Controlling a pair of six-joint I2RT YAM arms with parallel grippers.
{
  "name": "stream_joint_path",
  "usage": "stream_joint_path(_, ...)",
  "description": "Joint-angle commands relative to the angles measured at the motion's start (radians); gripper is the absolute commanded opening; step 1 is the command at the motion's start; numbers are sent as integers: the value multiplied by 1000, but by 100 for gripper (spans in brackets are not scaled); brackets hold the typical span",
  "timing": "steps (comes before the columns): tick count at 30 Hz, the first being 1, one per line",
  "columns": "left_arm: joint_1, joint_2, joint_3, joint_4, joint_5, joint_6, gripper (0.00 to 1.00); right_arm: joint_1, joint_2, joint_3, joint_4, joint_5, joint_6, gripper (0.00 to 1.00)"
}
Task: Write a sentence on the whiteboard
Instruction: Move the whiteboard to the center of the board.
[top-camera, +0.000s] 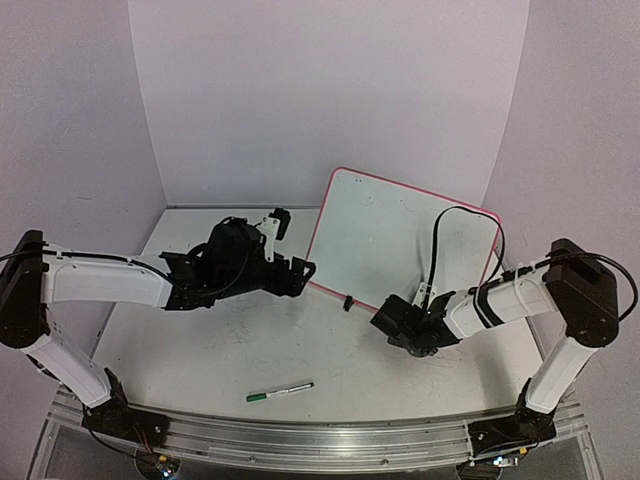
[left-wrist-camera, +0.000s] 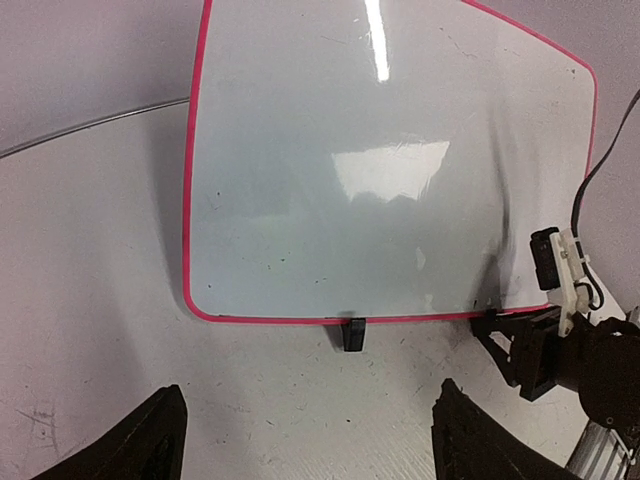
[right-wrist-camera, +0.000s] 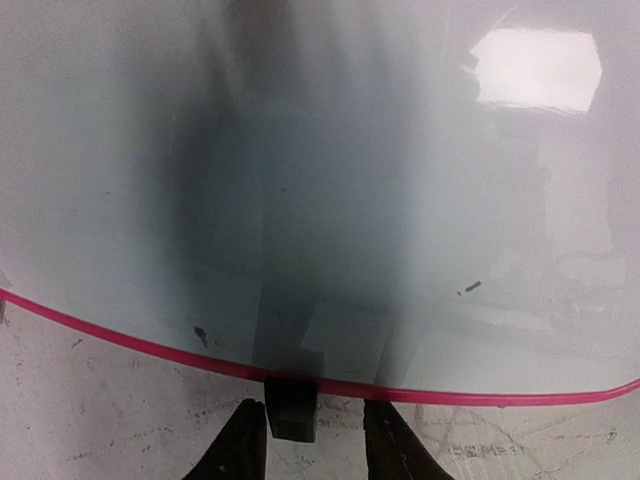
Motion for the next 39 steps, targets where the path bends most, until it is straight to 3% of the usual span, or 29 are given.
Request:
stream_joint_path(1, 7, -64, -20, 15, -33, 31, 86, -11, 30, 32, 49, 50, -76, 24)
stream_joint_path(5, 21, -85, -36, 15, -59, 50, 87, -11, 19, 8, 125, 41, -193, 10)
stream_joint_path(9, 54, -94, -53, 13, -66, 65, 87, -11, -39, -98, 342, -31, -374, 1)
stream_joint_path(25, 92, -257, -121, -8, -102, 14, 90, -10, -115, -256, 737, -313, -874, 0)
stream_joint_path(32, 205, -230, -108, -15, 62, -107, 90, -28, -152, -315, 815, -377, -940, 0)
stream_joint_path(39, 312, -186, -118, 39, 240, -202, 90, -86, -143, -374, 860, -433, -890, 0)
